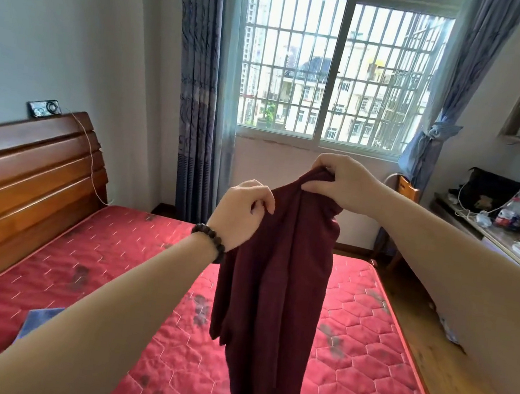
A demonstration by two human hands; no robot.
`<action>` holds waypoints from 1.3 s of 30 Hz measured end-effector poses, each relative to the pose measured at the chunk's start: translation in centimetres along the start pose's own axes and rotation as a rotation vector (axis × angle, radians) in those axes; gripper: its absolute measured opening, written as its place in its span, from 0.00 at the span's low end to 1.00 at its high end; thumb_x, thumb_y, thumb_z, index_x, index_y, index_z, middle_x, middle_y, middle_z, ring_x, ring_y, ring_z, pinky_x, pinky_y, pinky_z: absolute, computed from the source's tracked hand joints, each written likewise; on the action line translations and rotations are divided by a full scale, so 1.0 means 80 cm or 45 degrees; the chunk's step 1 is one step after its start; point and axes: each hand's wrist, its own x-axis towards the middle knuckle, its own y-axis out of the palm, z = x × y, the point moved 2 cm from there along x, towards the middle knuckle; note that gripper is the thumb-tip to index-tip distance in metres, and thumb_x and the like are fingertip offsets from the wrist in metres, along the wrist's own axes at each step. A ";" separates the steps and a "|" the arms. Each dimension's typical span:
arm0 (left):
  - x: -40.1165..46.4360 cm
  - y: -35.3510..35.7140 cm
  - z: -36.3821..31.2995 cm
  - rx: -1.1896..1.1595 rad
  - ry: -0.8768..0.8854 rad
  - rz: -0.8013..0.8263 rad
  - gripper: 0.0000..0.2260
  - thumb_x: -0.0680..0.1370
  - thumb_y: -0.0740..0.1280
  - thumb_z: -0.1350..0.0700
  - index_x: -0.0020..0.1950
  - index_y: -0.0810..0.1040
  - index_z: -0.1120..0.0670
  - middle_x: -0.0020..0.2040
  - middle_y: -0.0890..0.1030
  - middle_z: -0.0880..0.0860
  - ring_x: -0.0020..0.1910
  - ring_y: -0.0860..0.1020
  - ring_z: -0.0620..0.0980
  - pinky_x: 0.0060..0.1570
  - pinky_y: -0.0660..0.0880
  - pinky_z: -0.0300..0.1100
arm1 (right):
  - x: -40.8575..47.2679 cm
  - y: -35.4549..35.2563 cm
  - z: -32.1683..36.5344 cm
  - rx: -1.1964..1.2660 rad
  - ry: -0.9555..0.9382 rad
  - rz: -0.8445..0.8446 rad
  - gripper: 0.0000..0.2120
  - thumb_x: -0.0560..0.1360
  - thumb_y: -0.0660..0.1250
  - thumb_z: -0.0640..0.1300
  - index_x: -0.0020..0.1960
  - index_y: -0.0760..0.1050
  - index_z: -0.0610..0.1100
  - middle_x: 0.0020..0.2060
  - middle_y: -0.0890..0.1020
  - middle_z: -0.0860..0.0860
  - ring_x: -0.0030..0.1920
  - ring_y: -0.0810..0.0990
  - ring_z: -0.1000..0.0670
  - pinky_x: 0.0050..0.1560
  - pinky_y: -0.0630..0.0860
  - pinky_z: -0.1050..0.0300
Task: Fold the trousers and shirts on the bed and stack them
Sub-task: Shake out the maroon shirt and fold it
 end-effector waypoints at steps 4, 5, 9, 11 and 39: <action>-0.021 0.020 -0.004 0.058 -0.087 0.008 0.04 0.72 0.71 0.54 0.42 0.82 0.55 0.44 0.77 0.51 0.42 0.77 0.48 0.46 0.74 0.39 | 0.003 0.008 0.015 -0.036 -0.041 -0.014 0.09 0.72 0.73 0.42 0.47 0.76 0.39 0.41 0.76 0.49 0.40 0.72 0.52 0.39 0.63 0.62; -0.027 0.027 -0.002 0.098 -0.128 0.033 0.09 0.71 0.72 0.49 0.43 0.81 0.54 0.45 0.75 0.50 0.41 0.76 0.48 0.46 0.73 0.39 | 0.003 0.009 0.017 -0.035 -0.034 -0.011 0.09 0.72 0.72 0.42 0.47 0.76 0.39 0.41 0.77 0.49 0.41 0.73 0.52 0.39 0.63 0.62; -0.041 0.050 0.012 0.321 -0.218 0.092 0.10 0.72 0.69 0.47 0.42 0.77 0.53 0.46 0.71 0.48 0.42 0.75 0.52 0.53 0.69 0.46 | 0.001 0.006 0.019 -0.032 0.021 0.023 0.08 0.72 0.73 0.43 0.47 0.76 0.42 0.40 0.77 0.50 0.41 0.74 0.53 0.41 0.67 0.62; -0.044 0.055 0.020 0.381 -0.271 0.161 0.07 0.73 0.67 0.51 0.39 0.73 0.53 0.44 0.69 0.48 0.43 0.75 0.54 0.52 0.68 0.47 | 0.000 0.002 0.015 -0.020 0.052 0.021 0.07 0.72 0.73 0.43 0.46 0.76 0.44 0.39 0.77 0.52 0.40 0.74 0.54 0.39 0.68 0.68; -0.171 0.050 0.044 0.119 -0.127 0.568 0.12 0.72 0.74 0.54 0.33 0.77 0.58 0.32 0.75 0.48 0.30 0.70 0.44 0.34 0.67 0.36 | -0.170 0.023 -0.014 -0.267 0.185 -0.002 0.05 0.73 0.69 0.39 0.49 0.78 0.42 0.41 0.82 0.48 0.43 0.79 0.47 0.47 0.75 0.56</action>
